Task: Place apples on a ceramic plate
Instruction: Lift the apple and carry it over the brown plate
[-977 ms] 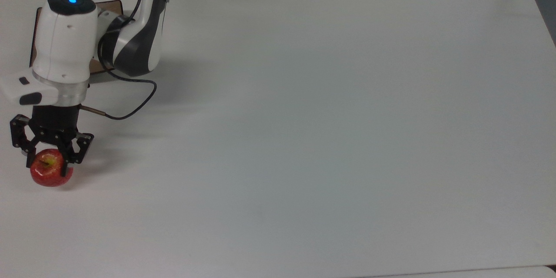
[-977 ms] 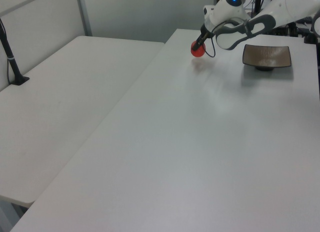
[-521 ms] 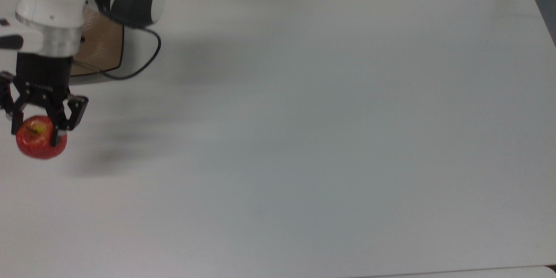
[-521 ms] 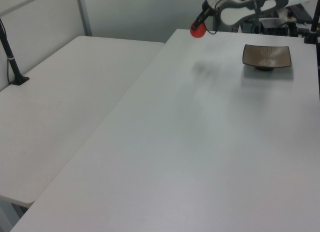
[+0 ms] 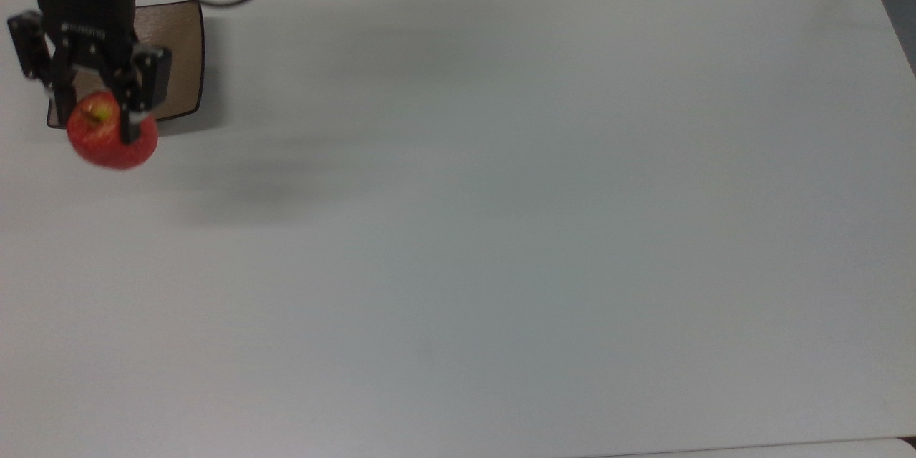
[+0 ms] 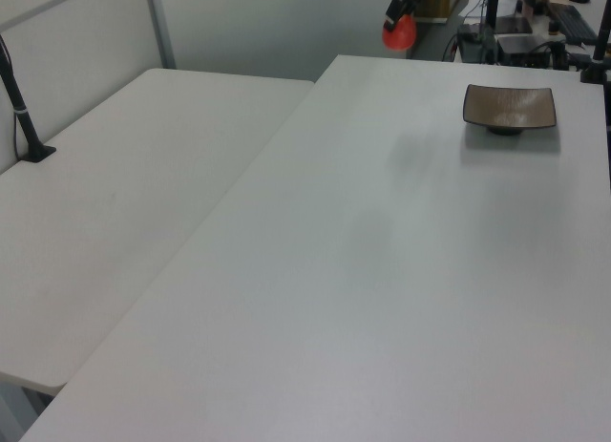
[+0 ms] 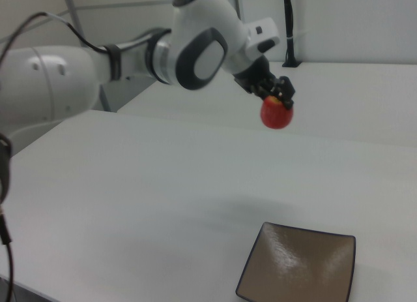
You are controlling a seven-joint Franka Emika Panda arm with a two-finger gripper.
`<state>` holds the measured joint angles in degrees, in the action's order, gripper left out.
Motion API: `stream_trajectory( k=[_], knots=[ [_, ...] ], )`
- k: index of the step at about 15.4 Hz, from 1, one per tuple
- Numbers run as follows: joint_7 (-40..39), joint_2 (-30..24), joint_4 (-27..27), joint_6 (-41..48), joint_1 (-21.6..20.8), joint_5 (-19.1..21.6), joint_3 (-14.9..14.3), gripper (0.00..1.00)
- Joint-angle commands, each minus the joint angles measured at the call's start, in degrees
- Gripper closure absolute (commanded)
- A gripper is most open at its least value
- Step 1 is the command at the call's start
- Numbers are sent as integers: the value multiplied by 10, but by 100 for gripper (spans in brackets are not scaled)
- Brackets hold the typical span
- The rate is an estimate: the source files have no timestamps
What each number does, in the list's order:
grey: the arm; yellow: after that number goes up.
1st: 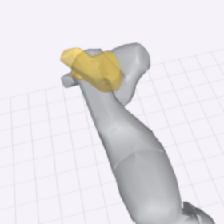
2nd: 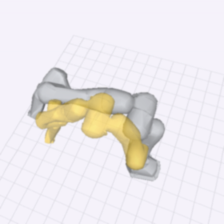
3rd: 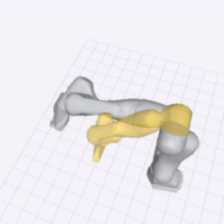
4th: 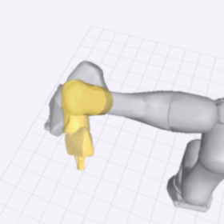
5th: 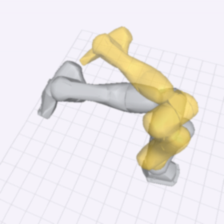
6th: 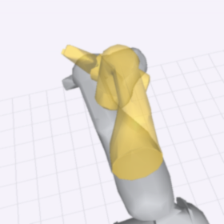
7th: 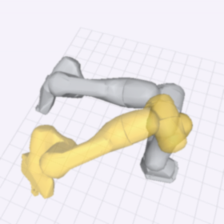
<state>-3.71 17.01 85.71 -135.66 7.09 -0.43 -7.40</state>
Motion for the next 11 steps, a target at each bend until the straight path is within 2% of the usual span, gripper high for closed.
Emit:
stream_trajectory(
  k=[1,4,7,9,11],
  knots=[
    [-62,-103,88,66,-5,56,-2,65],
    [-187,-160,149,100,12,101,-6,62],
    [-363,-188,201,123,63,191,-7,62],
    [-459,-196,229,130,93,206,-8,62],
    [-511,-188,252,120,118,206,-8,62]
  ],
)
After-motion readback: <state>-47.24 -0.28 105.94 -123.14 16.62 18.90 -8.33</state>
